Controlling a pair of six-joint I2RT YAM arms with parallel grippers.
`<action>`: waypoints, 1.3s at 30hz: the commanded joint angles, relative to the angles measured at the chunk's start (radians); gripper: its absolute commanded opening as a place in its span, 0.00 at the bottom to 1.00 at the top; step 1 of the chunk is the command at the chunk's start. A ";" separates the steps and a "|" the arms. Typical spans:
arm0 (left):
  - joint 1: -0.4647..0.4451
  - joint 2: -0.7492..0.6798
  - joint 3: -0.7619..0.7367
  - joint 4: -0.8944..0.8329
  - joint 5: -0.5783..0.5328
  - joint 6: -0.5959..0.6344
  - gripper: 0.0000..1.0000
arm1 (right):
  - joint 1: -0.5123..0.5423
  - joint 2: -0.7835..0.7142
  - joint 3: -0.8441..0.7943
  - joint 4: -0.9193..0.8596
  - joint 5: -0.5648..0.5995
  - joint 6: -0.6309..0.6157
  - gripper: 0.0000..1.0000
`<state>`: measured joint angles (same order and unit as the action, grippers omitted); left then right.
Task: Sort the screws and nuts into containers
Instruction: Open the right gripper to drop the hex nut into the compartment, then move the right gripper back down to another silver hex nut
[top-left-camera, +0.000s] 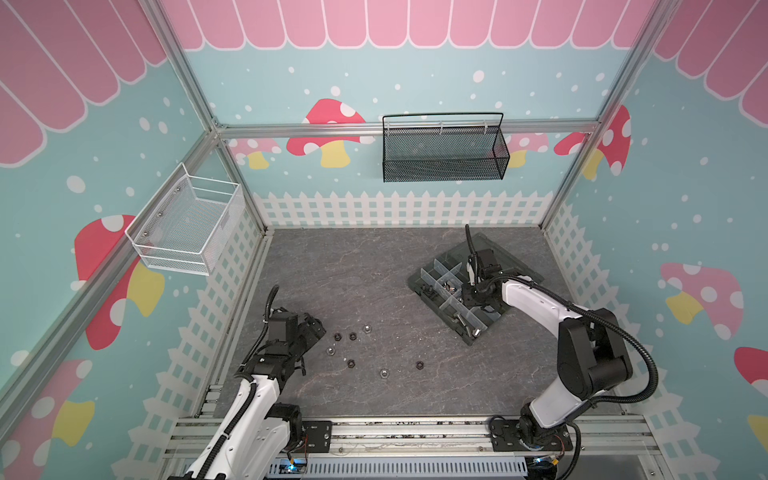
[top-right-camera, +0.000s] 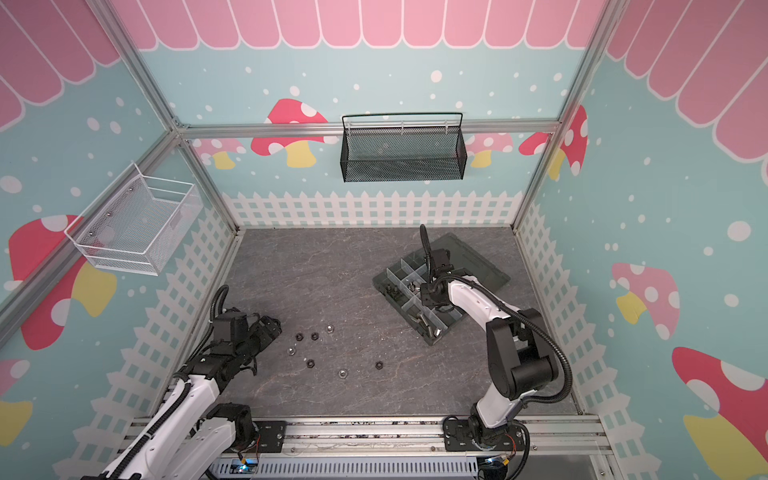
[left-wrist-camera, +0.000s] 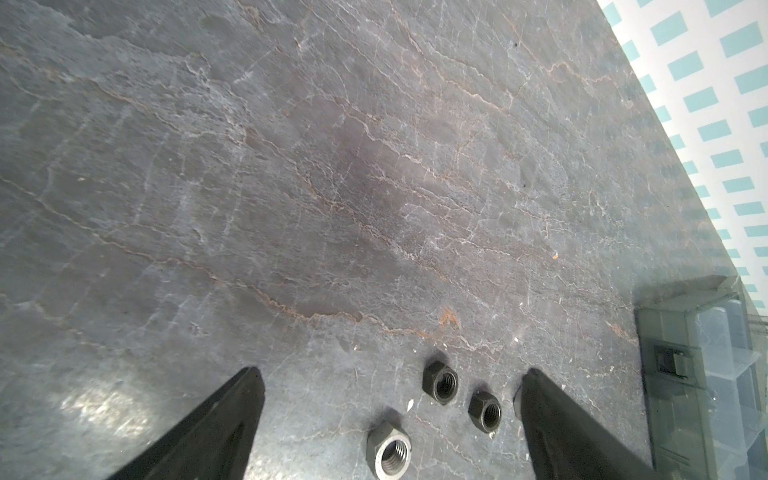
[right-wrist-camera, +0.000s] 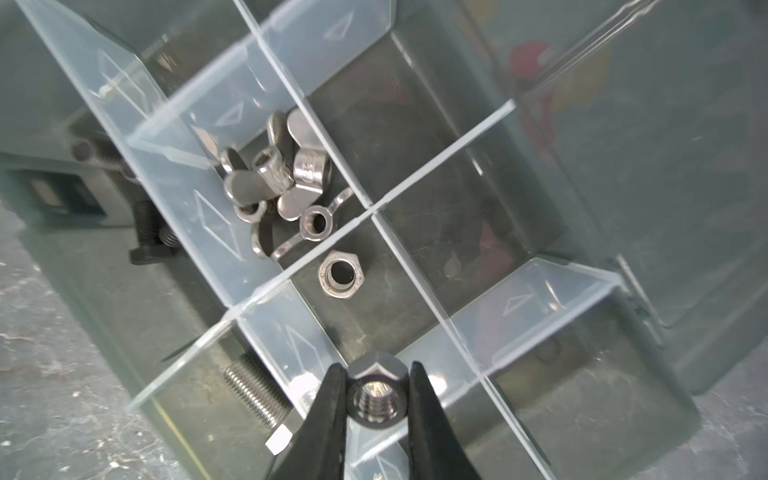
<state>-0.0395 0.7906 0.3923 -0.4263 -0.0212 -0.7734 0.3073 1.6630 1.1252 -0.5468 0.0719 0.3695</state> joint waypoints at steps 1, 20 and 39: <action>0.005 -0.011 -0.017 0.004 0.006 0.005 0.97 | -0.004 0.024 0.018 0.008 -0.008 -0.026 0.15; 0.004 -0.007 -0.012 0.006 0.002 0.001 0.97 | 0.006 -0.057 0.031 -0.007 -0.016 -0.021 0.41; 0.005 0.037 -0.010 0.043 0.016 -0.042 0.97 | 0.424 0.127 0.256 -0.021 -0.043 0.046 0.42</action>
<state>-0.0395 0.8242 0.3885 -0.3981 -0.0055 -0.7906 0.6807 1.7191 1.3361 -0.5426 0.0498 0.3981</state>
